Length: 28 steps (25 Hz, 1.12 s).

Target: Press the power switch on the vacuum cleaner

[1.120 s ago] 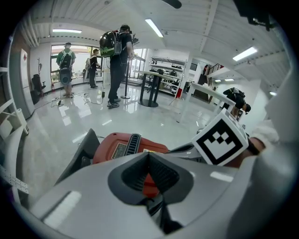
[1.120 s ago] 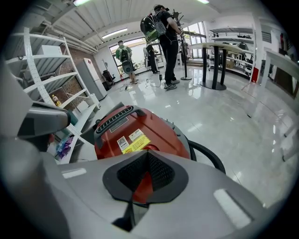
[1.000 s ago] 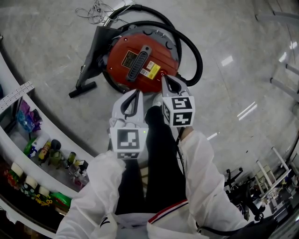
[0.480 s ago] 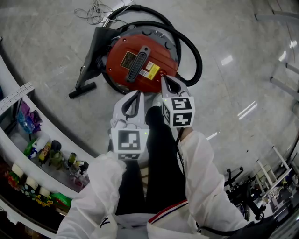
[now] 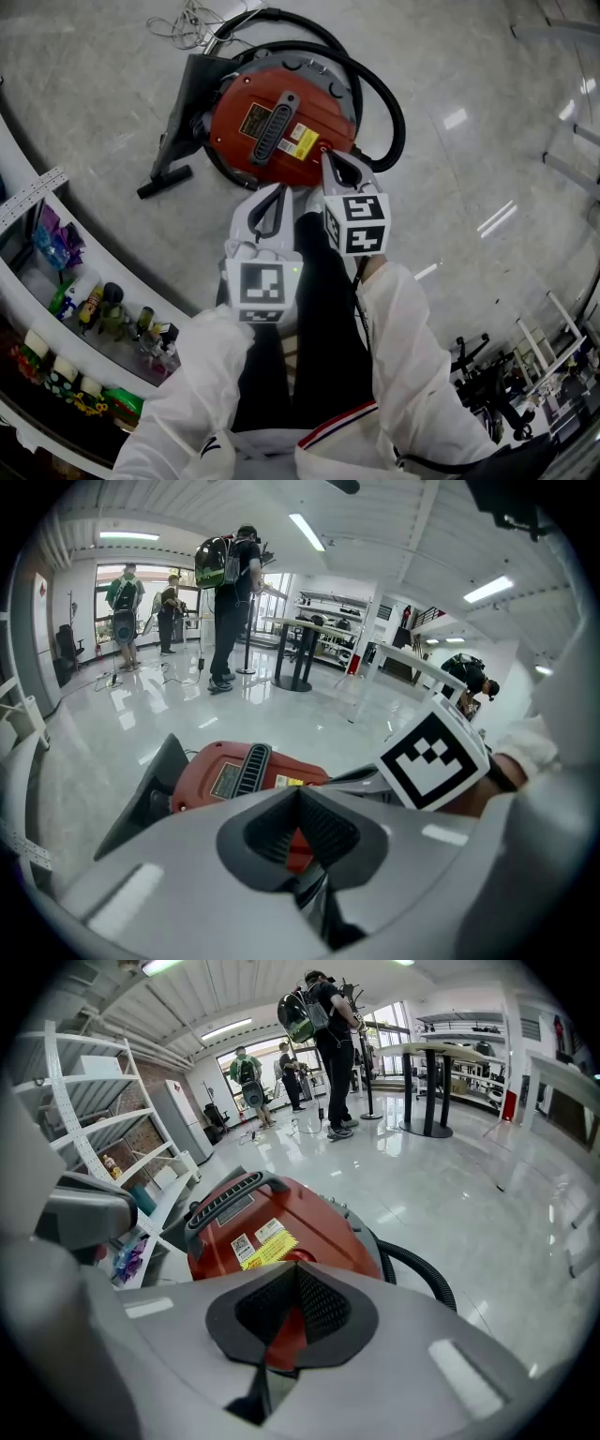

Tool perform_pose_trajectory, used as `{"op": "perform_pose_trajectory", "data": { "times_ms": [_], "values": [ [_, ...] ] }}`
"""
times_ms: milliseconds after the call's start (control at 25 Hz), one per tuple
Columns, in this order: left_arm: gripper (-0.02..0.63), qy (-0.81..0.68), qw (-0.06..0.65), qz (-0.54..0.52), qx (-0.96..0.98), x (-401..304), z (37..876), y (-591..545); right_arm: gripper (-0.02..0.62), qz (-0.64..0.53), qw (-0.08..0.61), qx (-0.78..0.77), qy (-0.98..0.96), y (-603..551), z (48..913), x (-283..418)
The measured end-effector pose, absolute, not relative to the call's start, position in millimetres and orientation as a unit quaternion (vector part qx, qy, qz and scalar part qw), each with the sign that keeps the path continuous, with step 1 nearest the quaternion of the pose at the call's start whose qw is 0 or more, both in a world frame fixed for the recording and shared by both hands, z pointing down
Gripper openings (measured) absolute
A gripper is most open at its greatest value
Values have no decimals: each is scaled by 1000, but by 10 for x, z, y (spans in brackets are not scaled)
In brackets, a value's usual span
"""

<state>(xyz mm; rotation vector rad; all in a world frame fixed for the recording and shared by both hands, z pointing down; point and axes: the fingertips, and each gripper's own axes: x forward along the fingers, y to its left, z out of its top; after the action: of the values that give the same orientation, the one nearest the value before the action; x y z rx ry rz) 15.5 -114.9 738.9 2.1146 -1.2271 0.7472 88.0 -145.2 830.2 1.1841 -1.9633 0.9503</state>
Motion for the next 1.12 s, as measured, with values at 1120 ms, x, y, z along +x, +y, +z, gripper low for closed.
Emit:
{"op": "perform_pose_trajectory", "data": {
  "times_ms": [1120],
  "values": [
    [0,-450,290,279,797,165,7375,-1141,2,371,330,454,-740,-1480,8350,906]
  ]
}}
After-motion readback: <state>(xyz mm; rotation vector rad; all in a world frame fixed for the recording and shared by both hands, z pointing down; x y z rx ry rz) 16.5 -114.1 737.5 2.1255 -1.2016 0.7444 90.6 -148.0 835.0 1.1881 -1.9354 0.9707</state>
